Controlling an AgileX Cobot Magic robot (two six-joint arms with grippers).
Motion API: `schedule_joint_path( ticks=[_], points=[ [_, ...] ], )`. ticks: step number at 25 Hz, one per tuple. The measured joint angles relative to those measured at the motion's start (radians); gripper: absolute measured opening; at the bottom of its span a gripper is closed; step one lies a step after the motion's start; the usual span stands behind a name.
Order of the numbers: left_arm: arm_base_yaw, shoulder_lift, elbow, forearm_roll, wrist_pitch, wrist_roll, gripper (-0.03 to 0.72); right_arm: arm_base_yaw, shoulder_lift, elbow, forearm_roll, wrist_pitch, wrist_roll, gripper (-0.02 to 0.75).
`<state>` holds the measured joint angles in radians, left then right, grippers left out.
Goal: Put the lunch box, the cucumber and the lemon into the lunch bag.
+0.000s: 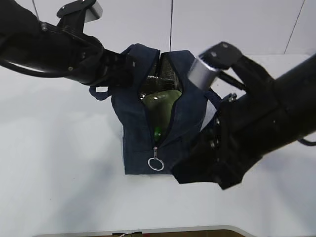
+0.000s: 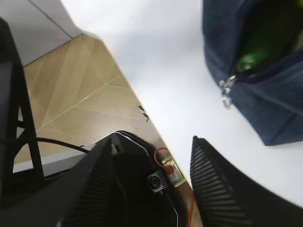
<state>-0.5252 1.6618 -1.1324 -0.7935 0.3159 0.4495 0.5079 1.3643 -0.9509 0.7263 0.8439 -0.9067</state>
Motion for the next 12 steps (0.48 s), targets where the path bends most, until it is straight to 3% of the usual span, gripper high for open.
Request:
schedule_joint_path(
  ticks=[5, 12],
  points=[
    [0.000, 0.000, 0.000, 0.000, -0.002, 0.000, -0.015, 0.000, -0.002, 0.130, 0.171, -0.104, -0.256, 0.427],
    [0.000, 0.000, 0.000, 0.000, -0.002, 0.000, -0.015, 0.000, 0.041, 0.234, 0.597, -0.268, -0.857, 0.426]
  ],
)
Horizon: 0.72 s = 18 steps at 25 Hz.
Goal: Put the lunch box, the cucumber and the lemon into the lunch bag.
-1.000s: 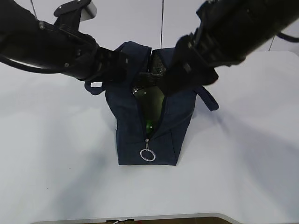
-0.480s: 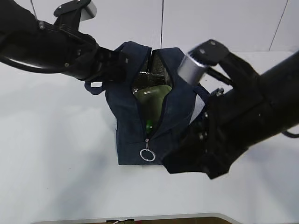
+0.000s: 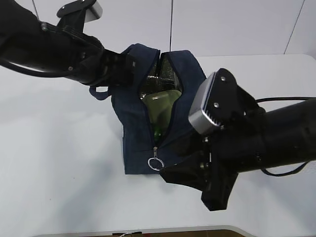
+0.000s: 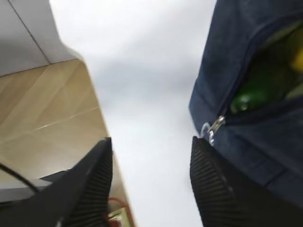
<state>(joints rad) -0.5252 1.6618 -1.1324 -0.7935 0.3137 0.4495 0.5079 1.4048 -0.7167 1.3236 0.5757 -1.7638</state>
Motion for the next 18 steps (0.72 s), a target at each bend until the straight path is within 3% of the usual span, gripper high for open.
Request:
schedule_joint_path(
  ticks=[4, 8, 18],
  points=[
    [0.000, 0.000, 0.000, 0.000, 0.000, 0.000, -0.015, 0.000, 0.085, 0.002, 0.128, -0.026, -0.223, 0.427],
    [0.000, 0.000, 0.000, 0.000, 0.000, 0.000, -0.015, 0.000, 0.132, 0.002, 0.162, -0.040, -0.314, 0.427],
    [0.000, 0.000, 0.000, 0.000, -0.002, 0.000, -0.015, 0.000, 0.231, 0.000, 0.431, -0.105, -0.582, 0.426]
  ],
)
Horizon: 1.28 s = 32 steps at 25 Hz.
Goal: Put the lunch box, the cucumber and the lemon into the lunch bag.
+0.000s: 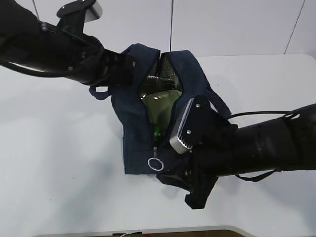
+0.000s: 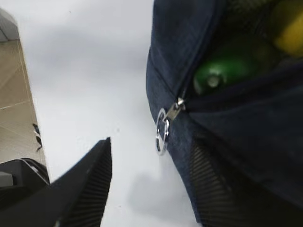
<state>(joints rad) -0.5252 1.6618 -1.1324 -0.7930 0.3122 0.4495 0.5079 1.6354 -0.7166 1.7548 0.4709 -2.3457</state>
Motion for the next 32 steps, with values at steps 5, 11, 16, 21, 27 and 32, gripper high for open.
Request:
schedule_joint_path(
  ticks=[5, 11, 16, 21, 27, 32],
  points=[
    [0.000, 0.000, 0.000, 0.000, 0.000, 0.000, -0.015, 0.000, 0.062, -0.008, 0.019, -0.006, -0.022, 0.426],
    [0.000, 0.000, 0.000, 0.002, 0.000, 0.000, -0.015, 0.000, 0.108, -0.058, 0.019, 0.021, -0.025, 0.426],
    [0.000, 0.000, 0.000, 0.002, 0.000, 0.000, -0.015, 0.000, 0.164, -0.106, 0.019, 0.057, -0.025, 0.426],
    [0.000, 0.000, 0.000, 0.002, 0.000, 0.000, -0.015, -0.001, 0.199, -0.132, 0.019, 0.119, -0.025, 0.427],
    [0.000, 0.000, 0.000, 0.002, 0.000, 0.000, -0.015, -0.001, 0.203, -0.134, 0.019, 0.109, -0.025, 0.426],
    [0.000, 0.000, 0.000, 0.002, 0.000, 0.000, -0.015, -0.001, 0.231, -0.136, 0.019, 0.097, -0.027, 0.426]
  ],
)
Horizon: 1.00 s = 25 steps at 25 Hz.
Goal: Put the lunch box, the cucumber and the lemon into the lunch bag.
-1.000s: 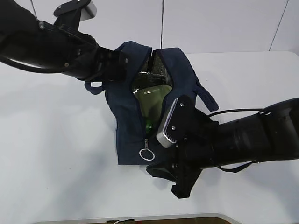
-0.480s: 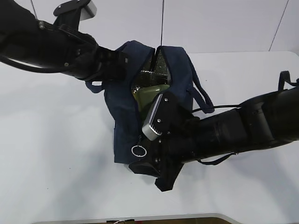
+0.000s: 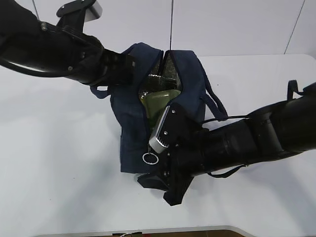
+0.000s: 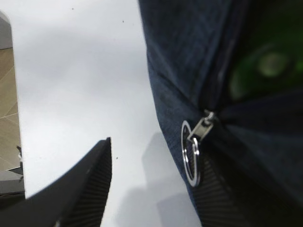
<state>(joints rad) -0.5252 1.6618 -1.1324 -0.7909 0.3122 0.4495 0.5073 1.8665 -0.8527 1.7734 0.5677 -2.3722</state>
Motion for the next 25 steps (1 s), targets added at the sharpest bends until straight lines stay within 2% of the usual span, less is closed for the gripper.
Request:
schedule_joint_path(
  ticks=[8, 11, 17, 25],
  points=[
    [0.000, 0.000, 0.000, 0.000, -0.001, 0.000, -0.015, 0.000, 0.016, -0.017, 0.000, 0.021, -0.002, 0.421],
    [0.000, 0.000, 0.000, 0.000, -0.001, 0.000, -0.015, 0.000, 0.016, -0.017, 0.000, 0.021, -0.002, 0.372],
    [0.000, 0.000, 0.000, 0.000, -0.001, 0.000, -0.015, 0.000, 0.016, -0.017, 0.000, 0.021, -0.002, 0.216],
    [0.000, 0.000, 0.000, 0.025, -0.001, 0.000, -0.015, 0.000, 0.016, -0.017, 0.000, 0.021, -0.002, 0.125]
  ],
)
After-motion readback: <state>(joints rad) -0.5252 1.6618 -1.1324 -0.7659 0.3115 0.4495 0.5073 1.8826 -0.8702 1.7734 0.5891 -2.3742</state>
